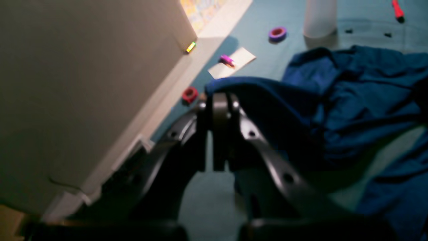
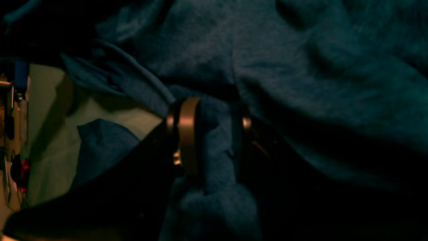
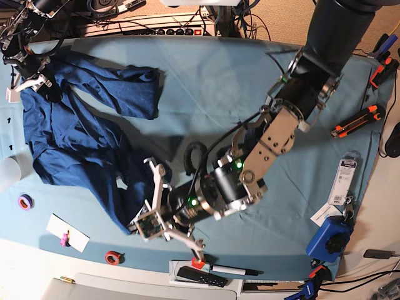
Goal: Layout the t-shirt on the table in an organized manner, then fold the t-shirt properly
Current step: 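Drag the grasped fabric with the left gripper away from the right gripper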
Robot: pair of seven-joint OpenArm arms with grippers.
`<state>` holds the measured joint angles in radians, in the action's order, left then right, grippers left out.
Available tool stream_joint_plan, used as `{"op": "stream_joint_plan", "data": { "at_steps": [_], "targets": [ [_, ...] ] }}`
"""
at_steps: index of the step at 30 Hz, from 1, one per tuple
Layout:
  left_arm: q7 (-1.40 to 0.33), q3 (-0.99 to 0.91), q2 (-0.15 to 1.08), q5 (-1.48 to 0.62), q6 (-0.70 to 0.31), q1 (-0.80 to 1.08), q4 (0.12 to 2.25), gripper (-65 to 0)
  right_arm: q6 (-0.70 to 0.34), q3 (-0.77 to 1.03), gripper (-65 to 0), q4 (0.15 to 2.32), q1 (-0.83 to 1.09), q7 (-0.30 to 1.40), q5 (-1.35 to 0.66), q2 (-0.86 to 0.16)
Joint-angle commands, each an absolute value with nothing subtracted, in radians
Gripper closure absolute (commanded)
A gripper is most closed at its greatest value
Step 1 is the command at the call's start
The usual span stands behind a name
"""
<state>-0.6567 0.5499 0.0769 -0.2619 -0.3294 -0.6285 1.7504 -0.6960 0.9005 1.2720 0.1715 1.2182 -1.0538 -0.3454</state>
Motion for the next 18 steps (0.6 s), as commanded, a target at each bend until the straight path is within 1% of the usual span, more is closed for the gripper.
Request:
{"op": "stream_joint_plan", "data": {
  "at_steps": [1, 6, 12, 15, 18],
  "targets": [
    [-0.63, 0.545, 0.062, -0.273, -0.321, -0.669, 1.756, 0.0, -0.698, 0.908, -15.4, 1.289, 0.165, 1.188, -1.062, -0.371],
    [-0.63, 0.545, 0.031, -0.339, -0.322, -0.732, 1.737, 0.0, -0.698, 0.908, -15.4, 1.289, 0.163, 1.151, -1.023, -0.371],
    [-0.628, 0.548, -0.008, -0.344, -0.322, -0.81, 1.709, 0.0, -0.698, 0.908, -15.4, 1.289, 0.16, 1.151, -1.019, -0.36],
    [-0.626, 0.547, -0.019, -0.344, -0.323, -0.817, 1.62, 0.0, -0.698, 0.908, -15.4, 1.289, 0.16, 1.151, -1.019, -0.349],
    [-0.598, 0.547, -0.034, -0.344, -0.344, -0.808, 1.468, 0.0, -0.698, 0.908, -15.4, 1.289, 0.158, 1.151, -1.019, -0.336]
  ]
}}
